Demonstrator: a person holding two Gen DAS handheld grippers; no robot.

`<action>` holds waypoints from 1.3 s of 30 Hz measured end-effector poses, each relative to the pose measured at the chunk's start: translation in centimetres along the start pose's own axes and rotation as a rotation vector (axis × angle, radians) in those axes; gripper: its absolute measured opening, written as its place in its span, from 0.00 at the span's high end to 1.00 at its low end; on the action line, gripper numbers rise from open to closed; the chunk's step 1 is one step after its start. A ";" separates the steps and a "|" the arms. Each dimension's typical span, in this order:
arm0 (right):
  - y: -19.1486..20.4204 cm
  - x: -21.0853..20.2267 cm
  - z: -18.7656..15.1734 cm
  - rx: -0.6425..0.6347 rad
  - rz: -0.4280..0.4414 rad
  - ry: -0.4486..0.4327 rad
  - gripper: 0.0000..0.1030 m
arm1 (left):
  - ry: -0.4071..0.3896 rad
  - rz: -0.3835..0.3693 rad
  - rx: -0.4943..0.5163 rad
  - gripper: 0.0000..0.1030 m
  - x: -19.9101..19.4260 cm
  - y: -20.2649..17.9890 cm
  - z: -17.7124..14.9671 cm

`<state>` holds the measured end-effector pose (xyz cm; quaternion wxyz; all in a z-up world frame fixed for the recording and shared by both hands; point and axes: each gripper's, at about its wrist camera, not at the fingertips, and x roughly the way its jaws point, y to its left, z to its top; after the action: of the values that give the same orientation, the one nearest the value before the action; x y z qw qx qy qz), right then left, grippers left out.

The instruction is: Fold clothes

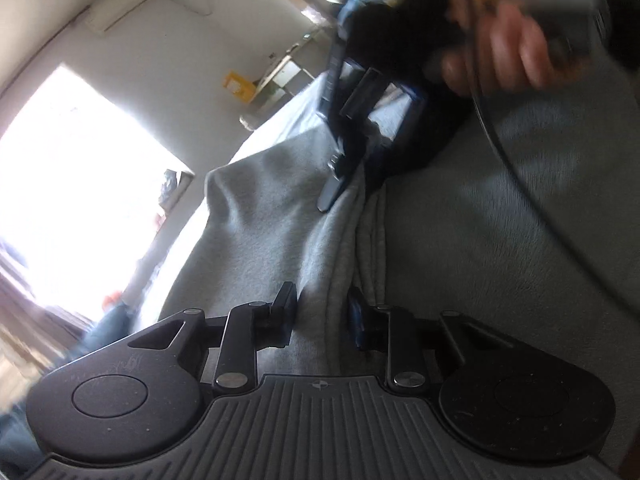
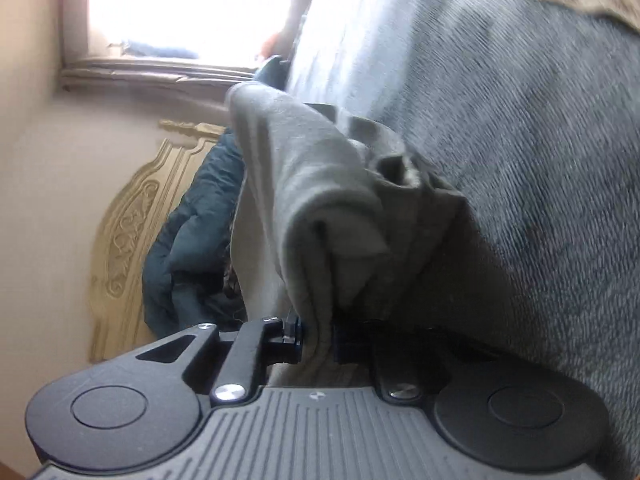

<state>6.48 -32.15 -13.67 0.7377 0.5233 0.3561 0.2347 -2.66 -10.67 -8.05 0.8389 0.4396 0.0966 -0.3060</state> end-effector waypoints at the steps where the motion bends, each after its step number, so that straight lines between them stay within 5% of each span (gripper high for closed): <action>1: 0.1 -0.1 0.0 -0.017 -0.001 0.001 0.86 | 0.000 -0.023 -0.056 0.72 -0.7 0.7 0.0; 5: -0.1 -0.3 0.5 -0.025 0.019 0.014 0.86 | -0.020 -0.134 -0.337 0.72 -3.7 4.5 -1.1; 9: -0.1 -0.8 0.4 -0.052 0.022 0.006 0.86 | -0.125 -0.147 -0.665 0.72 -5.3 6.9 -2.1; 15: 0.7 -1.6 -0.1 -0.092 0.013 -0.029 0.84 | -0.027 -0.081 -0.664 0.72 0.6 4.7 -2.4; 17: 1.9 -2.5 -0.4 -0.153 -0.034 -0.054 0.84 | -0.057 -0.058 -0.673 0.72 0.4 3.9 -3.4; 22: 6.2 -6.9 -2.4 -0.443 -0.224 -0.165 0.84 | -0.111 -0.079 -0.809 0.71 0.5 5.4 -5.1; 27: 13.0 -7.1 -5.8 -0.834 -0.355 -0.312 0.84 | -0.161 -0.059 -0.808 0.69 0.3 4.5 -5.6; 32: 11.3 -5.0 -3.8 -0.798 -0.466 -0.326 0.84 | -0.183 -0.070 -0.854 0.66 0.9 4.9 -6.3; 36: 9.9 -3.3 -2.2 -0.767 -0.554 -0.337 1.00 | -0.200 -0.112 -0.908 0.65 1.3 5.6 -7.1; 39: 9.0 -2.2 -1.0 -0.749 -0.613 -0.345 0.93 | -0.208 -0.131 -0.953 0.64 1.4 6.1 -7.7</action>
<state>4.53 -30.02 -4.81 0.9575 0.1259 0.2579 0.0291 2.93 -2.51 -9.05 0.9310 -0.0332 0.1688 -0.3220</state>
